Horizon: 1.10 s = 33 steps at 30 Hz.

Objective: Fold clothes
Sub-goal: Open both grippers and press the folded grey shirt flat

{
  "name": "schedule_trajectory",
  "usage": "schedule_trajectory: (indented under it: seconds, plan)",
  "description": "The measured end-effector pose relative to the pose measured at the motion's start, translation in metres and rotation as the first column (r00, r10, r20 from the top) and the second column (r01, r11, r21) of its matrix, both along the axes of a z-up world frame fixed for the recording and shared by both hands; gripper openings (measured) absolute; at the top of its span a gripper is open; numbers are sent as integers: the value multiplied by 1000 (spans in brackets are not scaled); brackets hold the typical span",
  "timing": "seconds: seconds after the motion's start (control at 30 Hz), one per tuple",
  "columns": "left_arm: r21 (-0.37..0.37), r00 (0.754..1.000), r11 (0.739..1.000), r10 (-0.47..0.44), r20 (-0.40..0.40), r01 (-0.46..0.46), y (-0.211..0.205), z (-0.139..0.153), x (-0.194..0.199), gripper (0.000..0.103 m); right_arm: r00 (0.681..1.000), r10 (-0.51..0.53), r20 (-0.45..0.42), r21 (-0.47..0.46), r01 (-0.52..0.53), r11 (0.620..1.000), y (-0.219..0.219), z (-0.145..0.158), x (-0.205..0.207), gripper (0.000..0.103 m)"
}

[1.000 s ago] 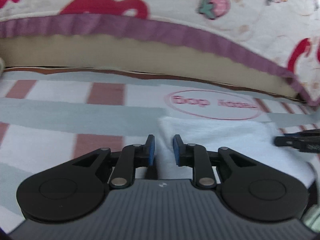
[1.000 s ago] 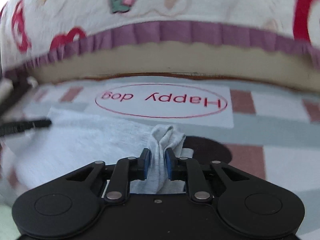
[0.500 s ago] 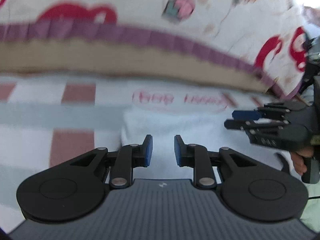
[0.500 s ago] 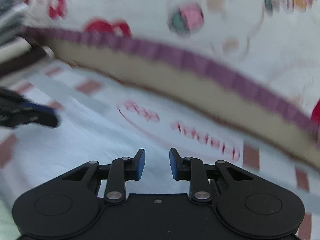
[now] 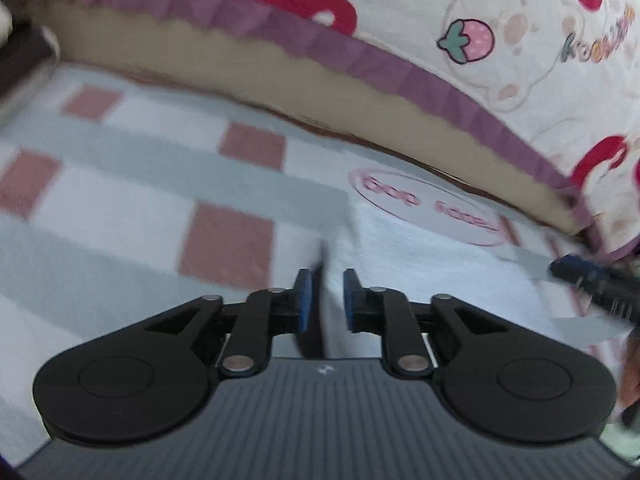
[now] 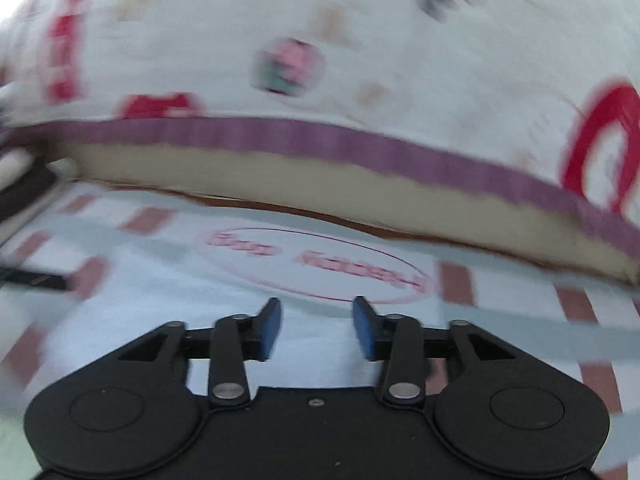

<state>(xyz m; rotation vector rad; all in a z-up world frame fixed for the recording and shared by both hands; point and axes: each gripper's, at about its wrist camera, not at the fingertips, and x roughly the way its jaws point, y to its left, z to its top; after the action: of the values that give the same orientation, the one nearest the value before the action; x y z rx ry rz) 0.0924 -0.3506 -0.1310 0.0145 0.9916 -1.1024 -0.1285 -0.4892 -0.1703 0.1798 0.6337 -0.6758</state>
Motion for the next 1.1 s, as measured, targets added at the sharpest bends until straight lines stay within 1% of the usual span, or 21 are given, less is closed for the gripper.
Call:
schedule_trajectory:
  seconds: [0.03,0.1,0.17,0.2,0.23,0.3,0.33,0.37,0.43,0.47,0.53,0.6,0.67,0.7,0.73,0.8,0.83,0.9,0.97,1.03,1.1]
  plan:
    - [-1,999,999,-34,-21,34,1,-2,-5,25,998,59,-14,-7,-59,998,11,-4,0,59]
    - [-8,996,996,-90,-24,90,4,-4,-15,27,987,121,-103,-3,-122,993,25,-28,1,58]
    - [6,993,993,-114,-7,114,8,-5,-25,31,986,125,-107,-20,-128,992,29,-43,-10,58]
    - [19,994,994,-110,-3,110,11,-6,-29,32,986,125,-106,-28,-129,991,31,-51,-16,58]
    - [38,995,995,-94,-11,95,14,-8,-30,33,988,118,-100,-23,-121,992,30,-51,-22,58]
    - [78,997,995,-53,-51,57,21,-12,-30,40,988,112,-104,-9,-114,993,29,-49,-26,59]
    - [85,996,996,-31,-80,37,24,-14,-28,44,988,114,-107,-9,-116,993,30,-49,-28,59]
    - [83,995,996,-18,-101,26,26,-16,-26,44,988,115,-106,-6,-117,993,31,-49,-30,59]
    - [80,995,997,-4,-99,12,29,-14,-26,46,989,107,-102,10,-107,994,31,-48,-32,59]
    - [73,997,997,-3,-83,9,31,-10,-28,46,990,97,-99,23,-95,995,30,-48,-32,59]
    - [50,999,999,-4,-39,6,34,0,-36,42,992,67,-103,46,-63,997,30,-43,-33,59]
    - [-18,999,999,-35,-4,35,36,14,-47,42,993,44,-108,46,-39,998,34,-34,-30,59]
    - [-76,996,994,-81,23,82,32,27,-60,42,995,68,-72,3,-68,998,43,-21,-24,59]
    - [-84,994,991,-104,39,107,27,30,-67,42,993,100,-59,-4,-100,995,46,-17,-18,58]
    - [-76,990,988,-127,55,131,20,30,-74,42,990,135,-47,-9,-135,991,49,-13,-11,58]
    - [-31,986,988,-151,75,154,5,19,-82,42,983,177,-44,-5,-177,984,52,-12,7,58]
    - [-6,983,987,-162,82,163,-3,12,-86,42,981,191,-38,7,-191,982,52,-14,14,58]
    - [46,975,984,-179,128,175,-13,1,-92,42,975,211,-70,31,-210,977,52,-27,28,58]
    - [81,962,977,-207,176,196,-17,-2,-97,44,967,232,-106,9,-233,973,55,-41,33,60]
    - [93,958,976,-212,194,197,-16,-2,-99,44,956,269,-120,-24,-274,961,55,-43,32,61]
    - [107,957,976,-208,202,189,-14,-2,-100,45,953,275,-125,2,-277,961,51,-40,27,61]
